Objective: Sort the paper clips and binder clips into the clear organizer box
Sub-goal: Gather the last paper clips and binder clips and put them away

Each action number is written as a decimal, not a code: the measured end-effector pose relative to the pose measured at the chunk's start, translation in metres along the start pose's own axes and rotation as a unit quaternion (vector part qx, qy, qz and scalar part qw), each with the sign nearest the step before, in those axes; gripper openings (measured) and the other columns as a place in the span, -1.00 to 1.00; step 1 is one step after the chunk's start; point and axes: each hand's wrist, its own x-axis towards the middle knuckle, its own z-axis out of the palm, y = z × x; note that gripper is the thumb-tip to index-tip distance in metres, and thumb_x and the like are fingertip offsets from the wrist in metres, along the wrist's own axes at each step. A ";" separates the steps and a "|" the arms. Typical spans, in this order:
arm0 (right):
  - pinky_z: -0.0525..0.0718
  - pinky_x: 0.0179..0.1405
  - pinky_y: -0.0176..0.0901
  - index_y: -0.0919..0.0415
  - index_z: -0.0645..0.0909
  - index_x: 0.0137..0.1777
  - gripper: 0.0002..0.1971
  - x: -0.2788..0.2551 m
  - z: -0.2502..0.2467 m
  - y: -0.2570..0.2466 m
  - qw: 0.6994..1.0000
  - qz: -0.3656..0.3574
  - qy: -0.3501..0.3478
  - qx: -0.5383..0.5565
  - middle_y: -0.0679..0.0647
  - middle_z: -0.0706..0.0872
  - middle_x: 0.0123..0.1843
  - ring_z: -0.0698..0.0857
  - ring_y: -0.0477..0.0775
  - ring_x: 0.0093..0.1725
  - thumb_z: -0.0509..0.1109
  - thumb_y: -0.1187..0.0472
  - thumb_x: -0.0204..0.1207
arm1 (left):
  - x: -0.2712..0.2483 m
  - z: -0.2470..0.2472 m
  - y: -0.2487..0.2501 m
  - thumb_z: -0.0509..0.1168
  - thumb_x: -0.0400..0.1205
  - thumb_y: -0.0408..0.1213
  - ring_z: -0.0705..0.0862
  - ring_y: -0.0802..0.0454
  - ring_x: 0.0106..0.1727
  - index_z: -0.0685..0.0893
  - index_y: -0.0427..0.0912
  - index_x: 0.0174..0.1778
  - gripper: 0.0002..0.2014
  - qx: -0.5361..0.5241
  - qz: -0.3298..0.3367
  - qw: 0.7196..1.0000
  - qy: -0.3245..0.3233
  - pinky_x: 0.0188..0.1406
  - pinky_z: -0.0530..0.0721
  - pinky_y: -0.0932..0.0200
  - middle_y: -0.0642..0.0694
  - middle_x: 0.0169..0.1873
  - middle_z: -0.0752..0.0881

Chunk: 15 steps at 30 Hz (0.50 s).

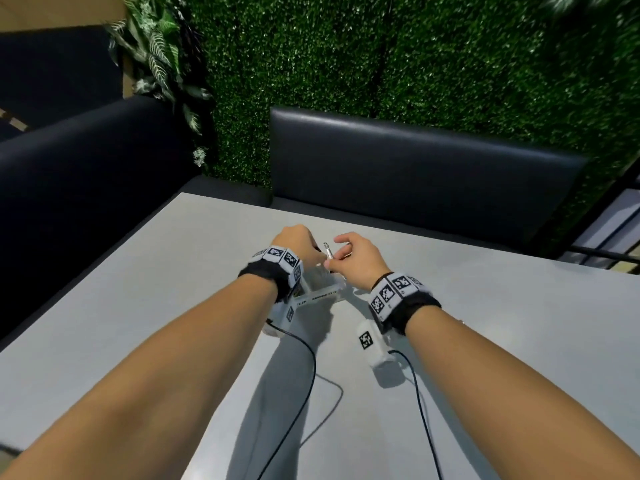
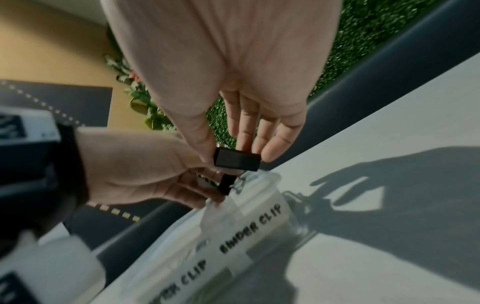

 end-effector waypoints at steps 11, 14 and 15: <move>0.69 0.01 -0.20 0.09 0.67 0.22 -0.73 -0.024 -0.006 0.004 0.999 -0.039 -0.004 -0.034 0.02 0.77 -0.01 0.74 0.00 -0.04 0.48 0.08 0.55 | -0.012 0.006 -0.002 0.26 0.62 -0.30 0.76 -0.19 0.13 0.80 -0.06 0.17 -0.71 0.006 0.037 0.997 0.071 0.10 0.69 0.04 -0.14 0.10 0.82; 0.72 -0.09 -0.16 0.08 0.72 0.11 -0.83 -0.049 -0.046 0.017 0.996 -0.043 -0.007 -0.079 -0.01 0.77 -0.11 0.74 -0.02 -0.17 0.44 0.11 0.56 | -0.043 0.020 0.027 0.31 0.60 -0.06 0.77 -0.04 -0.03 0.79 0.08 0.06 -0.80 0.007 0.118 0.993 0.022 0.01 0.73 0.06 0.02 -0.08 0.84; 0.73 -0.14 -0.16 0.07 0.73 0.08 -0.85 -0.058 -0.063 0.026 0.995 -0.036 0.003 -0.094 -0.03 0.76 -0.15 0.72 -0.03 -0.22 0.43 0.11 0.56 | -0.051 0.028 0.040 0.33 0.59 0.01 0.76 0.01 -0.03 0.78 0.11 0.06 -0.80 0.014 0.146 0.989 -0.007 0.00 0.71 0.09 0.08 -0.10 0.83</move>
